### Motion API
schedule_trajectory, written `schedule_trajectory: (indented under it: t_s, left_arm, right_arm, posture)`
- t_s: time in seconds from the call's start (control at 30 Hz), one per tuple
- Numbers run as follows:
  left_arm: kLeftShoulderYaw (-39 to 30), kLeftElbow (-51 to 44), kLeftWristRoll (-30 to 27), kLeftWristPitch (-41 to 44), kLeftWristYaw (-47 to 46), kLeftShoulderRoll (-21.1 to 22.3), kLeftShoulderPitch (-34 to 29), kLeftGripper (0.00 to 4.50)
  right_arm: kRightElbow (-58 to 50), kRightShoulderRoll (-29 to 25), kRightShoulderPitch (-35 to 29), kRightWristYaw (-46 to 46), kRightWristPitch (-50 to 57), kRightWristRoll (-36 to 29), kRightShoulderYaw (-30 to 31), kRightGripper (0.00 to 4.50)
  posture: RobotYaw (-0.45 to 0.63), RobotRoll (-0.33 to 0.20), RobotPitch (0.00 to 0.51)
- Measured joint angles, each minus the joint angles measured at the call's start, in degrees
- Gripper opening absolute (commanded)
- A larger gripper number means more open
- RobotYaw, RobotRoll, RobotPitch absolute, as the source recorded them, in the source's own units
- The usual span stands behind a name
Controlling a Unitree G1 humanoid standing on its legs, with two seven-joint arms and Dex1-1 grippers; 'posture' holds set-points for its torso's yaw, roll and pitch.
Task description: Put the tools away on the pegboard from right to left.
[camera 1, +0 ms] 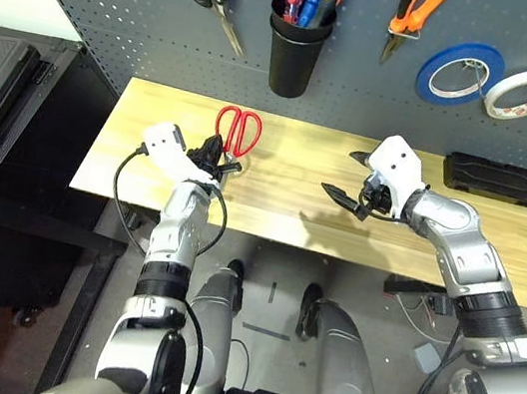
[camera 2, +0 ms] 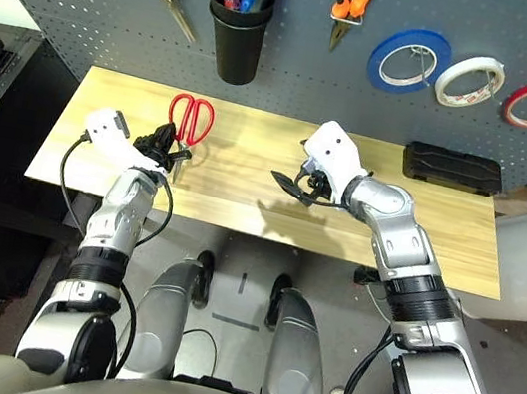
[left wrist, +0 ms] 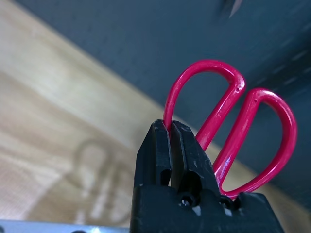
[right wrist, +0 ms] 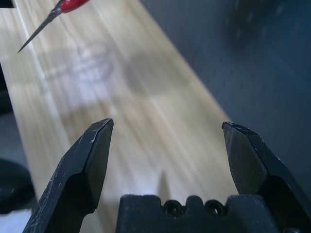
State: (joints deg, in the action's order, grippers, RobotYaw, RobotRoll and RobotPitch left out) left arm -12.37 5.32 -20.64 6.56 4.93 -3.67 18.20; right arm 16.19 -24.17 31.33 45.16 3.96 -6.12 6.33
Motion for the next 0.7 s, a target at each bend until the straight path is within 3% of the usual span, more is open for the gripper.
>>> schedule_trajectory:
  t_s: [0.33,0.7]
  left_arm:
    - [1.1,-17.8,-4.4,4.9,-1.9,0.3,-0.6,0.02]
    - [-0.7,-21.0,-8.5,8.5,-3.7,3.1,6.4,0.02]
  right_arm:
    - [4.0,-1.7,1.4,9.9,-6.5,-8.6,-5.7,4.5]
    - [0.6,-6.6,2.1,19.1,-4.9,-20.2,-13.7,4.5]
  posture:
    - [0.26,0.0,0.258]
    - [0.22,0.0,0.242]
